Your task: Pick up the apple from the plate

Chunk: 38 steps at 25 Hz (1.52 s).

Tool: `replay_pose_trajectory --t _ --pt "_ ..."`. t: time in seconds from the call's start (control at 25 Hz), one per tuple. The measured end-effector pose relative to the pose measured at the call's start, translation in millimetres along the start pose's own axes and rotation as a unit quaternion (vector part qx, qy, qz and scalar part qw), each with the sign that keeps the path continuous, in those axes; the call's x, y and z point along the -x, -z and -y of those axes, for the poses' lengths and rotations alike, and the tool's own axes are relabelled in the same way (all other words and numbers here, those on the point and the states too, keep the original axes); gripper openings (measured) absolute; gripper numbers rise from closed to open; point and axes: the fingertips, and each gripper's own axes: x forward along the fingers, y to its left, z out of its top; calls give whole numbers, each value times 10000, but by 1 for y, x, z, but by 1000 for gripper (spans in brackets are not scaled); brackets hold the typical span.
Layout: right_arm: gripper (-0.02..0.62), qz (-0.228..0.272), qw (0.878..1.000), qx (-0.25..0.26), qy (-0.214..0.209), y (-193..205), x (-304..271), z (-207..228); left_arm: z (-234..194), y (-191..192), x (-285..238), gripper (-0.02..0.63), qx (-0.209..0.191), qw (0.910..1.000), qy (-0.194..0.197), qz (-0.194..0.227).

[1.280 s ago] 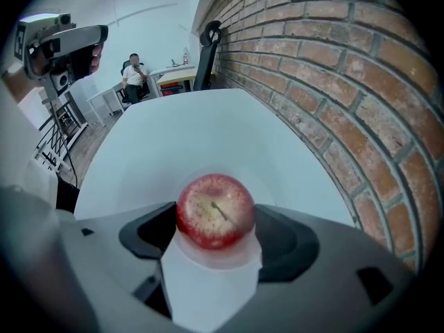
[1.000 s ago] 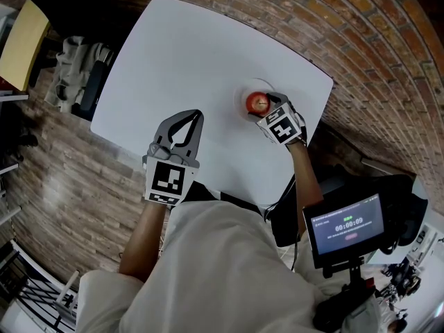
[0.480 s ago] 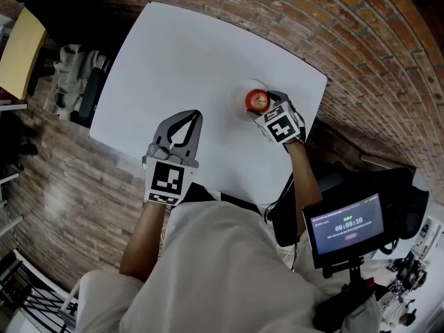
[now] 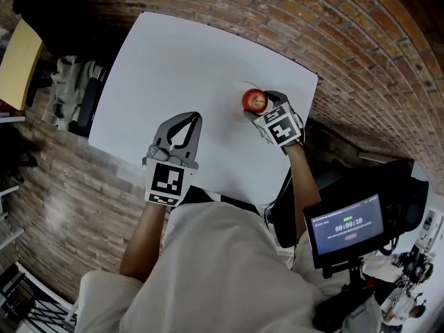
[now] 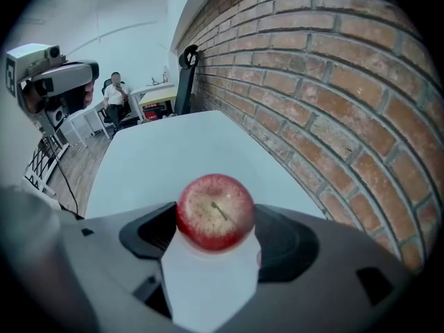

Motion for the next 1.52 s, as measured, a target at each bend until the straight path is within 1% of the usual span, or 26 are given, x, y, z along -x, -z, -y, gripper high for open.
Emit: replay_pose_trajectory --t 0.44,0.8,1.2,1.52 --pt "354 516 9979 -342 196 -19 47 -2 7 -16 1 6 -141 9995 170 206" --pt "354 952 9923 -595 516 -28 91 0 17 -40 -11 6 -359 9972 495 431" --pt "353 1607 9788 -886 907 -36 145 3 37 -75 -26 6 -615 9913 890 753" --pt "353 2244 9589 -1212 1240 -40 193 5 49 -104 -32 6 -778 9863 1065 994"
